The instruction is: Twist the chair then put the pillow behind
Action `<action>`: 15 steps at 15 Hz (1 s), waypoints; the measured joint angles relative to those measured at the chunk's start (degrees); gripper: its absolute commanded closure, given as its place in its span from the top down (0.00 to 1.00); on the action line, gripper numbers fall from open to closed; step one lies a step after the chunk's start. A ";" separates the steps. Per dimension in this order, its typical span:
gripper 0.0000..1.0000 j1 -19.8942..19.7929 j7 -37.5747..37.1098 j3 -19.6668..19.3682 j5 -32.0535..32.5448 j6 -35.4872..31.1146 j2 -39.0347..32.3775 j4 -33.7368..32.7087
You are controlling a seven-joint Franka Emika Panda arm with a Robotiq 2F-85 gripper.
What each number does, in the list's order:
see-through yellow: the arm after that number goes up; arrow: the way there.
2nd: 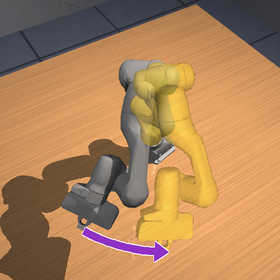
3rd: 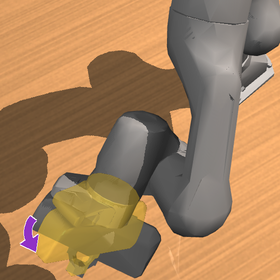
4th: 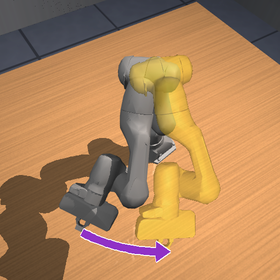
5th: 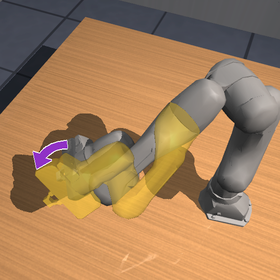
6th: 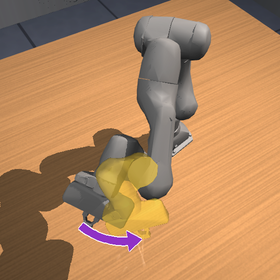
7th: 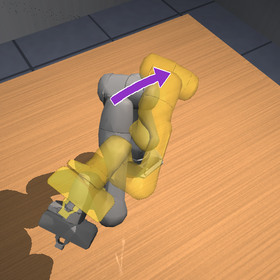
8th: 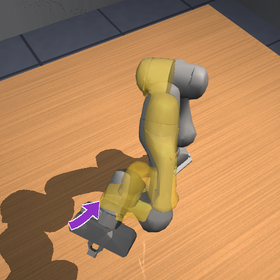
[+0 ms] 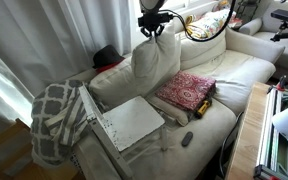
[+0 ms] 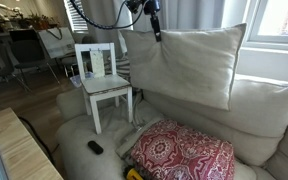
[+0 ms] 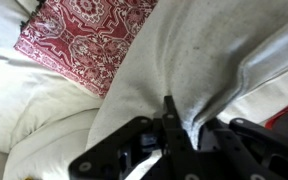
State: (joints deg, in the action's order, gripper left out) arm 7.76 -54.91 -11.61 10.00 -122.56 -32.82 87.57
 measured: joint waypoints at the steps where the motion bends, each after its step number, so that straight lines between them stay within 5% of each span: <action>1: 0.04 0.78 0.00 0.01 1.28 0.00 2.29 1.69; 9: 0.04 1.93 0.81 2.03 6.30 -0.41 13.42 10.62; 15: 0.04 1.35 7.22 7.62 3.69 -10.99 16.49 17.42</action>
State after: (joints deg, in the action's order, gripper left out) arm 9.11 -47.69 -3.99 13.69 -133.56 -16.32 104.99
